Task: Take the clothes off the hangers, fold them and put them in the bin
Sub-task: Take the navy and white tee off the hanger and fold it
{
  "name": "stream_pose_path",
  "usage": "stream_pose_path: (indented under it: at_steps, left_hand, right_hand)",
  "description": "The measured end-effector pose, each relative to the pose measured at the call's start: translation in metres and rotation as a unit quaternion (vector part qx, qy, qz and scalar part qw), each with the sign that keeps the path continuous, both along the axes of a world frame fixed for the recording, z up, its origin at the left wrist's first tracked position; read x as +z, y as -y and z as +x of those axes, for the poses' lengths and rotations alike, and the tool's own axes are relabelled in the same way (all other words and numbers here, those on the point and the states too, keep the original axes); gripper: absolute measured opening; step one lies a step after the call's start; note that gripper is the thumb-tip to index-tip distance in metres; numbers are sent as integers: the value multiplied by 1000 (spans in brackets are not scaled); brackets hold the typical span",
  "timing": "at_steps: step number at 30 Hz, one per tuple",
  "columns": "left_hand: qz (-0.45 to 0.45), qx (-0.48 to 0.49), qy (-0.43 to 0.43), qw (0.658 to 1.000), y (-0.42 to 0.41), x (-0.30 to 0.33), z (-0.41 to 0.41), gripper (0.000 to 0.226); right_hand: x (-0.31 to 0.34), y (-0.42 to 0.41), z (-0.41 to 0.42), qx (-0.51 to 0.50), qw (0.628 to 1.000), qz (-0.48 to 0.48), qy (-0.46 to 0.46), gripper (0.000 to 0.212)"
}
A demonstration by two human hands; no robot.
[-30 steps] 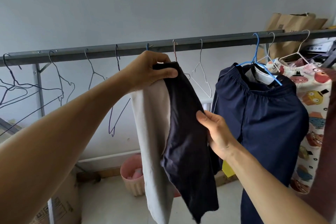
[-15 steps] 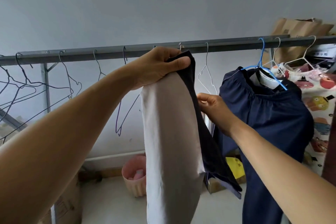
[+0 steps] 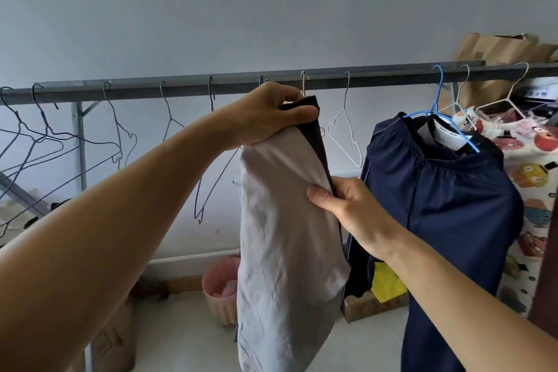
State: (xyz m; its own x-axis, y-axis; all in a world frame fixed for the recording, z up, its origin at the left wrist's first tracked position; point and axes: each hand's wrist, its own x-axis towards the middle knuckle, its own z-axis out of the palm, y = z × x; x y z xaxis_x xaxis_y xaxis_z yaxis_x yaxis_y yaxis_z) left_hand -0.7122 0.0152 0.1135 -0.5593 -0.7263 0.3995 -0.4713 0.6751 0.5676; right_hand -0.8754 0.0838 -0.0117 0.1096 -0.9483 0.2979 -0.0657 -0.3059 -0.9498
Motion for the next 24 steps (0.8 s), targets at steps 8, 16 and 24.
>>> stream_pose_path:
  at_steps: [8,16,24]
  left_hand:
    - [378,-163,-344,844,-11,-64,27,93]
    - [344,-33,-275,897,-43,-129,7,32]
    - [341,1,-324,882,-48,-118,-2,27]
  right_hand:
    - [39,2,-2,-18,988,47,144,21]
    - [49,14,-13,-113,987,61,102,28]
    - [19,-19,-53,26,978,193,-73,43]
